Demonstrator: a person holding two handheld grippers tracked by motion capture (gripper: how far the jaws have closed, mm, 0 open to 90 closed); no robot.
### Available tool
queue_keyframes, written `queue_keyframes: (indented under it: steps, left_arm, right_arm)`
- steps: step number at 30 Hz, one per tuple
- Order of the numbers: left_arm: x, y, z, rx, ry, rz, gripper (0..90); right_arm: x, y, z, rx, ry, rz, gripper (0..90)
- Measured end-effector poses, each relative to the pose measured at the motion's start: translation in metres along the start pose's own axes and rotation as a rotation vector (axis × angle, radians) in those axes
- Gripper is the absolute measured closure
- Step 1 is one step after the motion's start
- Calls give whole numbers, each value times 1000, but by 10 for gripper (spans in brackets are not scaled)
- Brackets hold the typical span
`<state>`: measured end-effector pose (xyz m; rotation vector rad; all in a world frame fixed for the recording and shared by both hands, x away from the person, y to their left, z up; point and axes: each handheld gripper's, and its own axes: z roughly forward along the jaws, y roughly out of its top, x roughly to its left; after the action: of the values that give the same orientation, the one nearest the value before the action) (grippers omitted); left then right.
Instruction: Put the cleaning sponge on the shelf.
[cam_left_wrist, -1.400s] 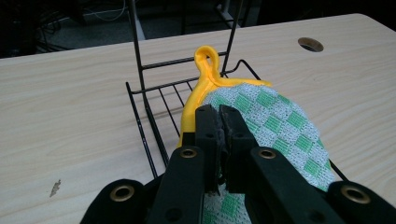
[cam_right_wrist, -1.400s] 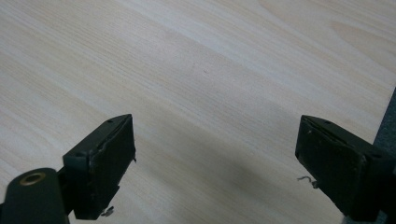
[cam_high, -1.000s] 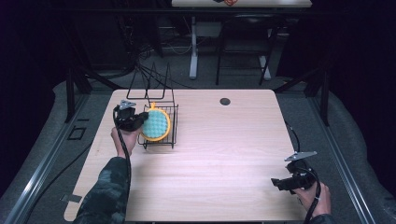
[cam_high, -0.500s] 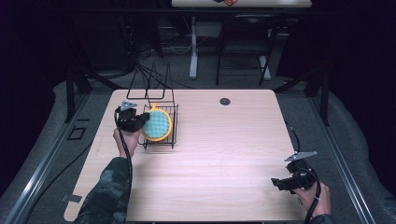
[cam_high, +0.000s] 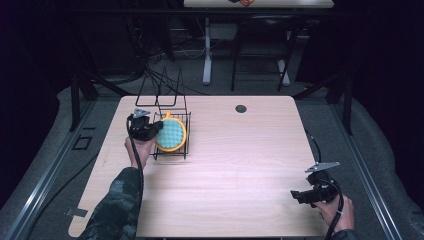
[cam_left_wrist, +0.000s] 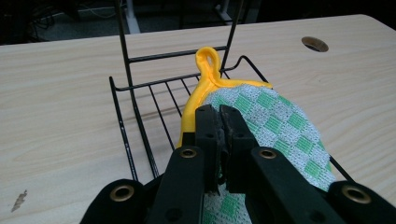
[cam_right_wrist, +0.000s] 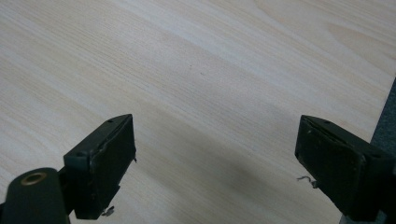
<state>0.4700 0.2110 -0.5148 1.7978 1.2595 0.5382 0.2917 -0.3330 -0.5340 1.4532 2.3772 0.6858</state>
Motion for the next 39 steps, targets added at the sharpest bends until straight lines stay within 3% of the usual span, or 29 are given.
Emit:
queue_keyframes:
  steps: [8,18,26,29,31,33,39]
  left_arm:
    - [0,-2,12,52,16,-22,870]
    - [0,-5,24,67,30,-38,869]
    - [3,-5,29,53,24,-55,843]
    - [4,-4,27,56,22,-49,724]
    - [5,-4,25,49,11,-56,585]
    - [4,-3,23,45,27,-49,441]
    - [-5,0,10,62,57,-17,225]
  right_arm:
    - [1,1,0,-9,-4,0,118]
    - [1,1,-2,-16,-10,2,118]
    - [3,1,-3,-17,-13,-4,119]
    - [2,1,-5,-20,-16,-3,119]
    - [2,0,-5,-26,-17,1,119]
    - [2,0,-6,-29,-16,4,119]
    - [3,0,-9,-38,-17,3,119]
